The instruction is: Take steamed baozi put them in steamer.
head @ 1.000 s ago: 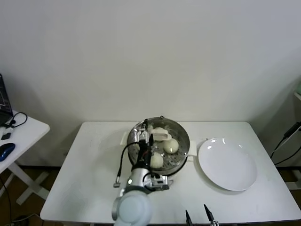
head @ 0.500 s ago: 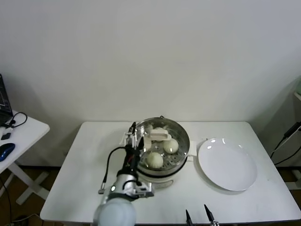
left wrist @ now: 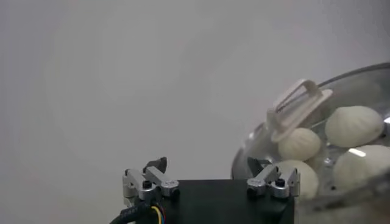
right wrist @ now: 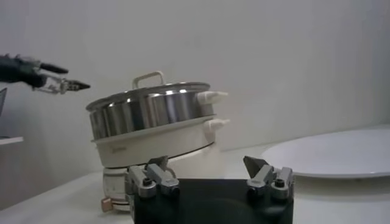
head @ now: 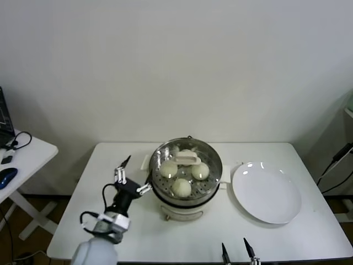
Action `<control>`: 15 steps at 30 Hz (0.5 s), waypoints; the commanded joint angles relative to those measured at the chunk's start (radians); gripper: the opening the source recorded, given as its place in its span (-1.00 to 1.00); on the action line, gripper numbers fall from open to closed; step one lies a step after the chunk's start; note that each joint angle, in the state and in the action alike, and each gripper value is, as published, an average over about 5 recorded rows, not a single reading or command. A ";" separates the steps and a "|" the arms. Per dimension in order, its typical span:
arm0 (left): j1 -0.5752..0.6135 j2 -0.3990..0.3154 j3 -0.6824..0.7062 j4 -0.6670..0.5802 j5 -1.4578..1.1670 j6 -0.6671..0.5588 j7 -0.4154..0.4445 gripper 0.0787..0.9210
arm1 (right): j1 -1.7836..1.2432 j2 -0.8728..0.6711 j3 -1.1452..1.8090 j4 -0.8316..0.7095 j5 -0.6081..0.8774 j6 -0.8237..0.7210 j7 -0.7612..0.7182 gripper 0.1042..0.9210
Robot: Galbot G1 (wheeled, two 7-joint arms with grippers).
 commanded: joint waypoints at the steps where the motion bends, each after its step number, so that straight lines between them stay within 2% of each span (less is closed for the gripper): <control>1: 0.112 0.009 -0.288 0.251 -0.715 -0.280 0.034 0.77 | -0.002 0.001 0.008 0.006 -0.003 -0.006 0.028 0.76; 6: 0.120 -0.006 -0.320 0.313 -0.753 -0.324 0.039 0.77 | -0.009 -0.001 0.014 0.016 -0.001 -0.015 0.030 0.76; 15: 0.133 -0.016 -0.309 0.340 -0.759 -0.336 0.047 0.77 | -0.018 -0.004 0.018 0.031 -0.003 -0.025 0.027 0.76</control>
